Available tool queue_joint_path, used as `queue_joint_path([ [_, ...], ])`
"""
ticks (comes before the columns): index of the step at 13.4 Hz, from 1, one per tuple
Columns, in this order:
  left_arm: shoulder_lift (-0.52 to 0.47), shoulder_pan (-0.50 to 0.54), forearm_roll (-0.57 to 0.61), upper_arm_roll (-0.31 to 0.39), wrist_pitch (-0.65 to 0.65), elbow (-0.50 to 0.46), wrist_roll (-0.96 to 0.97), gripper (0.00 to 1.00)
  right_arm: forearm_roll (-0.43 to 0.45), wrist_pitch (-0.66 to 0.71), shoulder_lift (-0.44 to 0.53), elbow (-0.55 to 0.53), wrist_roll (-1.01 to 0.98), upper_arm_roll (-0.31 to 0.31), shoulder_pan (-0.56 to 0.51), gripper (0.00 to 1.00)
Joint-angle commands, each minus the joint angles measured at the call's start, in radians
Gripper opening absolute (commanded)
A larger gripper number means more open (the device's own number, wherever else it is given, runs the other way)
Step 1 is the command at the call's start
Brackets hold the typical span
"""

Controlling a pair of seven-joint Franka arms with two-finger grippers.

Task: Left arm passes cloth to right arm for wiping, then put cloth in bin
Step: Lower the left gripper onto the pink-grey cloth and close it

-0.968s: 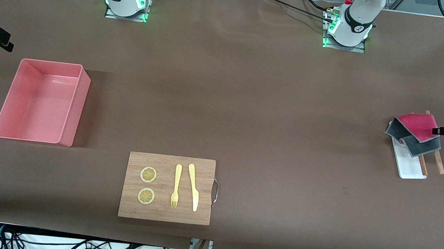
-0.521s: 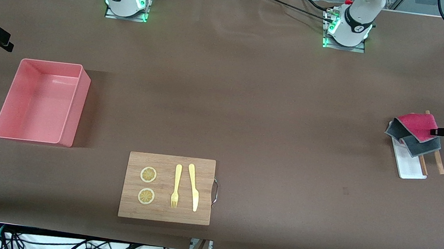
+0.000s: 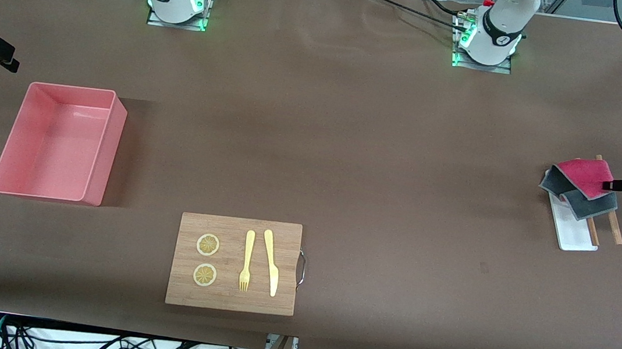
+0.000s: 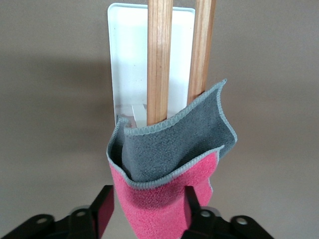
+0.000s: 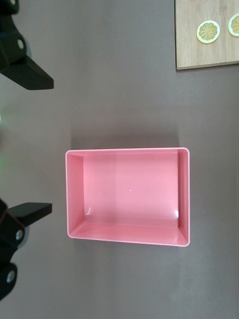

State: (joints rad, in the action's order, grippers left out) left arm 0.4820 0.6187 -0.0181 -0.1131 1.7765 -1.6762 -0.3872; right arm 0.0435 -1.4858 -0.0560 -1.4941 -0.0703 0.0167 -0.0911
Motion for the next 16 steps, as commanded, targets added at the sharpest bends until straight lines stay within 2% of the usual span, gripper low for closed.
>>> queue_joint_path([
  [1,0.014,0.007,-0.019,-0.007,-0.003,0.026,-0.025,0.58,-0.019,-0.007,0.008,-0.005,-0.022,0.003,-0.012,1.0],
  [2,0.014,0.007,-0.019,-0.007,-0.003,0.024,-0.025,0.55,-0.019,-0.008,0.008,-0.005,-0.022,0.003,-0.012,1.0],
  [4,0.014,0.007,-0.019,-0.007,-0.003,0.024,-0.025,0.38,-0.019,-0.008,0.008,-0.005,-0.023,0.003,-0.012,1.0],
  [9,0.012,0.007,-0.019,-0.007,-0.005,0.026,-0.027,0.3,-0.019,-0.008,0.008,-0.005,-0.023,0.003,-0.012,1.0],
  [13,0.012,0.007,-0.017,-0.007,-0.005,0.029,-0.055,0.01,-0.019,-0.007,0.008,-0.005,-0.023,0.003,-0.012,1.0],
  [16,0.012,0.007,-0.017,-0.007,-0.005,0.03,-0.068,0.0,-0.019,-0.007,0.008,-0.005,-0.023,0.003,-0.012,1.0],
])
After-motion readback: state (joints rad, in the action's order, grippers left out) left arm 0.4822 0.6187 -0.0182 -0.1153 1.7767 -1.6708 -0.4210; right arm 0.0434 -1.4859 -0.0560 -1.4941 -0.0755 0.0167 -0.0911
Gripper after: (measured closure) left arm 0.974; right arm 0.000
